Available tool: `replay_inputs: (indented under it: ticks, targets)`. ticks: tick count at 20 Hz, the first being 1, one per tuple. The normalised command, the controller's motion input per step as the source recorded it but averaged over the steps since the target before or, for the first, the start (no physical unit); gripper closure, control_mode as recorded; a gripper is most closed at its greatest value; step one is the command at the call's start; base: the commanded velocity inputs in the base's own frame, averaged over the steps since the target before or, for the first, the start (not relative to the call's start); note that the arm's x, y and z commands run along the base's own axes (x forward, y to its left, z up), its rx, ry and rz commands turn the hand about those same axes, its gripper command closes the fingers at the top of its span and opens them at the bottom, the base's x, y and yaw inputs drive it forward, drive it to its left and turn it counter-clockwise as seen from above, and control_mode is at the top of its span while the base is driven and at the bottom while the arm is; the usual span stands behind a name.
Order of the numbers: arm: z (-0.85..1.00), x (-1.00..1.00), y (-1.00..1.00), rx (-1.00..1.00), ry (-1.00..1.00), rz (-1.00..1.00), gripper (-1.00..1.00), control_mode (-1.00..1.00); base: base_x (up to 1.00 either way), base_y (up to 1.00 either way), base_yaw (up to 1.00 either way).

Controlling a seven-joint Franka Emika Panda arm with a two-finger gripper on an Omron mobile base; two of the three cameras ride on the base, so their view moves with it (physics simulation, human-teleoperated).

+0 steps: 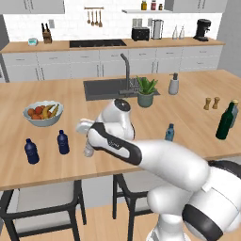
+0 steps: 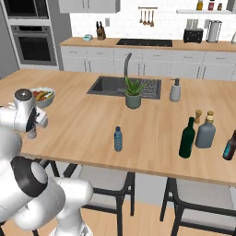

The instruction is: Move the plastic bottles in the middle to the plastics group, and the glass bottles in the middle to the glass group.

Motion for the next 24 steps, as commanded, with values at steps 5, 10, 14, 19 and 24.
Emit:
replay_inputs:
  ticks: [5,10,14,19,24]
  targets:
    - [-0.23,0.11,0.28,-0.26,0.00,0.29,1.00,-1.00,0.00,0.00,0.00]
    - [-0.23,0.20,0.12,-0.04,-0.02,0.29,1.00,-1.00,0.00,0.00,0.00]
    - [-0.20,0.19,0.14,0.00,-0.07,0.27,1.00,-1.00,0.00,0.00,0.00]
    - [-0.29,0.06,0.24,-0.09,-0.06,0.18,1.00,-1.00,0.00,0.00,0.00]
    - [-0.20,0.14,0.18,-0.06,-0.01,0.11,1.00,-1.00,0.00,0.00,0.00]
